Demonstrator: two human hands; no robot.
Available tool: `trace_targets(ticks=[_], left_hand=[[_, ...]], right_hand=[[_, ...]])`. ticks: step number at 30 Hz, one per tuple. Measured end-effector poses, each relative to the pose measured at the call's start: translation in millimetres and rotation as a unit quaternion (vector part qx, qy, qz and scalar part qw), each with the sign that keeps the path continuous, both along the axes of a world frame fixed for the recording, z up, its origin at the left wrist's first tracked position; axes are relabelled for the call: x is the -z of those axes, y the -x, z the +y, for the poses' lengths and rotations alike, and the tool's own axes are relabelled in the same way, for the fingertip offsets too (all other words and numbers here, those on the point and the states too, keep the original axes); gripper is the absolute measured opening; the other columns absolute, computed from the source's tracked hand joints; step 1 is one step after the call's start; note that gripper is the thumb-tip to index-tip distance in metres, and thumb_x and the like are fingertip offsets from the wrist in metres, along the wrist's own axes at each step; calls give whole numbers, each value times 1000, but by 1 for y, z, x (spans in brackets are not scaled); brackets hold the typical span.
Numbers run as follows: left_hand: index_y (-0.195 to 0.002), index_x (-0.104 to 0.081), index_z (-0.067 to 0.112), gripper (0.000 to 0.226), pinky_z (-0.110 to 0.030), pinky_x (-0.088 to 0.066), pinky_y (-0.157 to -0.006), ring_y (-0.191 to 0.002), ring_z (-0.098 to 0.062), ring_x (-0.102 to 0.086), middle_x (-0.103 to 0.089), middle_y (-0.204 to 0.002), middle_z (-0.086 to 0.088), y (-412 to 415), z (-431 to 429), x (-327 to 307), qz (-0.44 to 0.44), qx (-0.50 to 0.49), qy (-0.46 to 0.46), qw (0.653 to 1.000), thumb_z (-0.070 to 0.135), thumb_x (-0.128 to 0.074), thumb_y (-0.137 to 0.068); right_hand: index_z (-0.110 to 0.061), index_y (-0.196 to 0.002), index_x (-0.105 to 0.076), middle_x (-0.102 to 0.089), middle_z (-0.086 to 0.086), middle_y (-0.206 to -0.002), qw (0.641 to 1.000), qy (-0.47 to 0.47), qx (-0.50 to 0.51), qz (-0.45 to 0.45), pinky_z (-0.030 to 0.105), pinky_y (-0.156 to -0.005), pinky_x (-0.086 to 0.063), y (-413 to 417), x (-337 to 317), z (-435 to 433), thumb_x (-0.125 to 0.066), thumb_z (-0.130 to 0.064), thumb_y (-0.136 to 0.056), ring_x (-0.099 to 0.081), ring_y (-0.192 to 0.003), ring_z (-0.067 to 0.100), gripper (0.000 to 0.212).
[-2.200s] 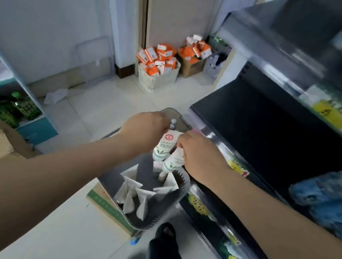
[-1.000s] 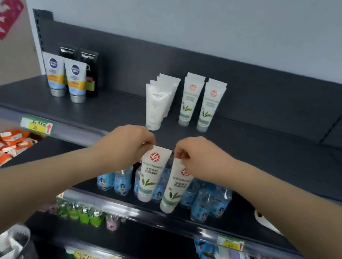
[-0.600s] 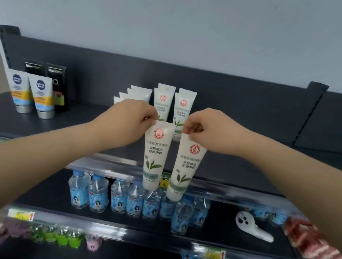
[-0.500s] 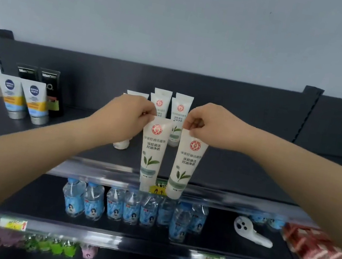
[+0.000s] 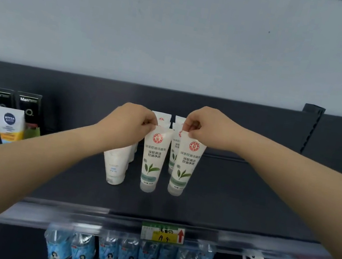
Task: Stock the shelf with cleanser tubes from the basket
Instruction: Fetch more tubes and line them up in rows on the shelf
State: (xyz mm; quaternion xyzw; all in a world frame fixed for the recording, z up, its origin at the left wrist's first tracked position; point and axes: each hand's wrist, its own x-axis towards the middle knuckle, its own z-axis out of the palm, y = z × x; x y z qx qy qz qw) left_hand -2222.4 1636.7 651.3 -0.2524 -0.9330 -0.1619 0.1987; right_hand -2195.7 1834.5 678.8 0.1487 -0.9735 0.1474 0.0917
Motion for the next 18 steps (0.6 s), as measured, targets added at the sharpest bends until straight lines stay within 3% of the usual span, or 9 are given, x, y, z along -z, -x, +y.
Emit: trace_targets(ticks=[4, 10, 18], left_hand=[[-105, -69, 19, 22, -21, -37, -72, -85, -9, -55, -64, -97, 9, 22, -1, 5, -19, 6, -3, 1000, 20, -49, -95], [-110, -68, 17, 24, -21, -39, -77, -92, -10, -59, -68, -109, 4, 45, 1, 17, -39, 15, -5, 999, 20, -49, -96], [-113, -68, 14, 25, -20, -39, -81, -101, -14, -60, -68, -113, 1, 62, 4, 25, -30, 21, -14, 999, 20, -50, -96]], right_hand=[[-14, -98, -68, -63, -3, -94, 1000, -6, 14, -4, 22, -73, -48, 21, 4, -4, -50, -2, -87, -60, -89, 13, 24], [-13, -100, -67, -59, -6, -91, 1000, -16, 21, -12, 13, -63, -43, 43, 14, -6, -50, -3, -88, -57, -87, 11, 24], [-11, -101, -67, -58, -4, -93, 999, -28, 33, -13, 12, -62, -43, 58, 20, -9, -48, 0, -88, -57, -86, 12, 26]])
